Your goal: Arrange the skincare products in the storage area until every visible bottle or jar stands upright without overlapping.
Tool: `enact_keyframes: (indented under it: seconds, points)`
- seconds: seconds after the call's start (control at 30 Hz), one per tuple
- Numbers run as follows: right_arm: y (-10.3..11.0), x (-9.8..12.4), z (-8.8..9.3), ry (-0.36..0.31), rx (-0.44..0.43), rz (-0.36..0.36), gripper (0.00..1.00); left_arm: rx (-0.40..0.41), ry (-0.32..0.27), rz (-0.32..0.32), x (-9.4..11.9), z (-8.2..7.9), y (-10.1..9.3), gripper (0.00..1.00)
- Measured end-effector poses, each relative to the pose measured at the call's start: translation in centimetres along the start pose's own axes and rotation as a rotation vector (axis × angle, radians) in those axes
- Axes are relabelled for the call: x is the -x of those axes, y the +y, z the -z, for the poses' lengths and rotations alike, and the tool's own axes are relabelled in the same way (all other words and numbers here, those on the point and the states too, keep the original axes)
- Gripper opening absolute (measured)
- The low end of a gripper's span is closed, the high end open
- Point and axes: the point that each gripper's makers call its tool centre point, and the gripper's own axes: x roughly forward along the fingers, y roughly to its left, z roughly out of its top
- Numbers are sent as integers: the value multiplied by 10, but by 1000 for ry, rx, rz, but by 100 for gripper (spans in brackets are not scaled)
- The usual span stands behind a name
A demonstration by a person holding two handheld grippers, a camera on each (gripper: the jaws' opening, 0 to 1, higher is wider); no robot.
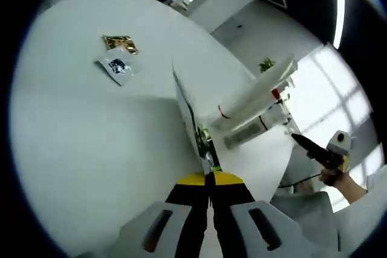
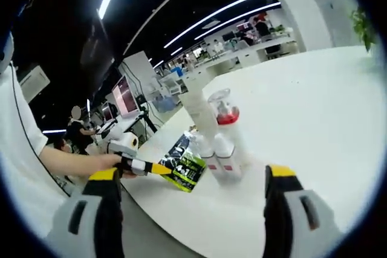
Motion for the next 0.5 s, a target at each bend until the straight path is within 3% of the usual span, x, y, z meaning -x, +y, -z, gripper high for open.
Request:
enact_keyframes:
  seconds: [0.5]
  points:
    - [-8,2,9,26,8,29,100,-104,64,-115,-5,10,13,0]
